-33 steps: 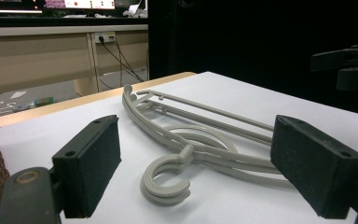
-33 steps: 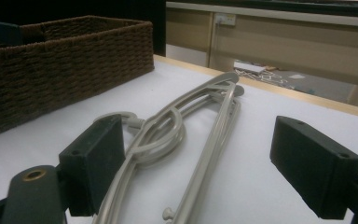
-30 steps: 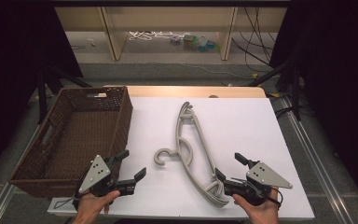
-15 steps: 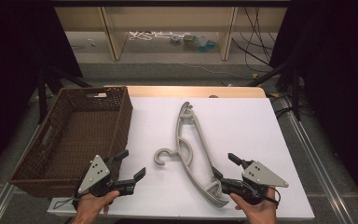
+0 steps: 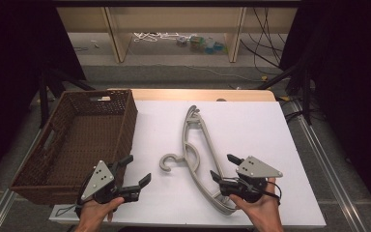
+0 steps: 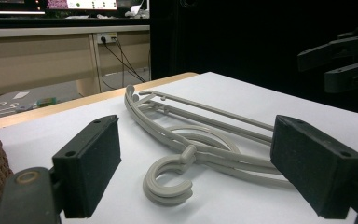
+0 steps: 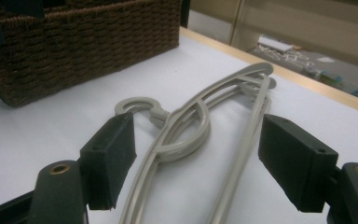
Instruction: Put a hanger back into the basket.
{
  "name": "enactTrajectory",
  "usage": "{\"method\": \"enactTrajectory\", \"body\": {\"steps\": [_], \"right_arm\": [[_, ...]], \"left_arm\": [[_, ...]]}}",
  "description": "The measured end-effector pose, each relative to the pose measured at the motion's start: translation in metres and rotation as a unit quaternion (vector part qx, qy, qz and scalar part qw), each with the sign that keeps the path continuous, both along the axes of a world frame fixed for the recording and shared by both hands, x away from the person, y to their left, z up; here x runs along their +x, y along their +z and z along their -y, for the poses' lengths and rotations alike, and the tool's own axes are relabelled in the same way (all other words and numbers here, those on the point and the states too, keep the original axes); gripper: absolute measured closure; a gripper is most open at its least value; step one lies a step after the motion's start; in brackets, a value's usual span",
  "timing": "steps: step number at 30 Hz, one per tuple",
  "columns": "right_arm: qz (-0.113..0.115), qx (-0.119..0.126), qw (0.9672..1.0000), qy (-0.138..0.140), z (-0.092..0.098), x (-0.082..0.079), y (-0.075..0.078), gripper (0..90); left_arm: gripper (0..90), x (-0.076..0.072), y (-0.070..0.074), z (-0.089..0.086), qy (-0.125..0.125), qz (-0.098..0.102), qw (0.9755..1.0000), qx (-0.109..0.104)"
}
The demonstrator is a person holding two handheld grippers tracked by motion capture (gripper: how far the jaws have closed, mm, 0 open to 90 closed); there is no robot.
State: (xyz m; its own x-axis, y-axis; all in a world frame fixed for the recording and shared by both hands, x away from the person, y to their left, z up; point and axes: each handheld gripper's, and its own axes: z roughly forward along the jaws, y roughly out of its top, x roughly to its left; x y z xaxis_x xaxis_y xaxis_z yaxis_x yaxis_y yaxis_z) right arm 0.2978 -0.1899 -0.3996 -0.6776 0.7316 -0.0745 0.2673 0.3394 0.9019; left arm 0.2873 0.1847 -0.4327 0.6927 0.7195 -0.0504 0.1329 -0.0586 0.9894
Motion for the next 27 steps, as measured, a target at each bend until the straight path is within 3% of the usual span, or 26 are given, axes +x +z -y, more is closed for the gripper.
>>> {"method": "enactTrajectory", "body": {"steps": [4,9,11,14,20,21,24,27], "right_arm": [[-0.025,-0.022,0.9992,0.02,-0.013,0.008,0.004,29.6],[-0.078,-0.05,0.995,0.037,-0.03,0.018,0.0,32.3],[-0.099,-0.067,0.9919,0.041,-0.036,0.022,-0.005,33.5],[-0.14,-0.097,0.9844,0.043,-0.044,0.029,-0.013,35.1],[-0.174,-0.137,0.9736,0.058,-0.063,0.04,-0.029,43.8],[-0.17,-0.144,0.9727,0.063,-0.064,0.042,-0.031,45.2],[-0.188,-0.158,0.9674,0.062,-0.069,0.047,-0.036,47.2],[-0.2,-0.165,0.9642,0.055,-0.071,0.048,-0.039,50.2]], "left_arm": [[15.8,0.0,0.0,-0.001,0.001,-0.001,1.0,0.0],[15.8,-0.001,0.0,-0.001,0.002,-0.001,1.0,0.0],[15.8,-0.001,0.001,-0.001,0.002,0.0,1.0,0.002],[15.8,-0.001,0.001,0.0,0.001,0.0,1.0,0.001],[15.8,-0.001,0.001,-0.001,0.003,0.0,1.0,0.0],[15.8,-0.001,0.001,-0.001,0.003,0.0,1.0,0.0],[15.9,-0.002,0.002,-0.002,0.002,0.001,1.0,-0.004],[15.8,-0.002,0.002,-0.001,0.001,0.0,1.0,-0.003]]}}
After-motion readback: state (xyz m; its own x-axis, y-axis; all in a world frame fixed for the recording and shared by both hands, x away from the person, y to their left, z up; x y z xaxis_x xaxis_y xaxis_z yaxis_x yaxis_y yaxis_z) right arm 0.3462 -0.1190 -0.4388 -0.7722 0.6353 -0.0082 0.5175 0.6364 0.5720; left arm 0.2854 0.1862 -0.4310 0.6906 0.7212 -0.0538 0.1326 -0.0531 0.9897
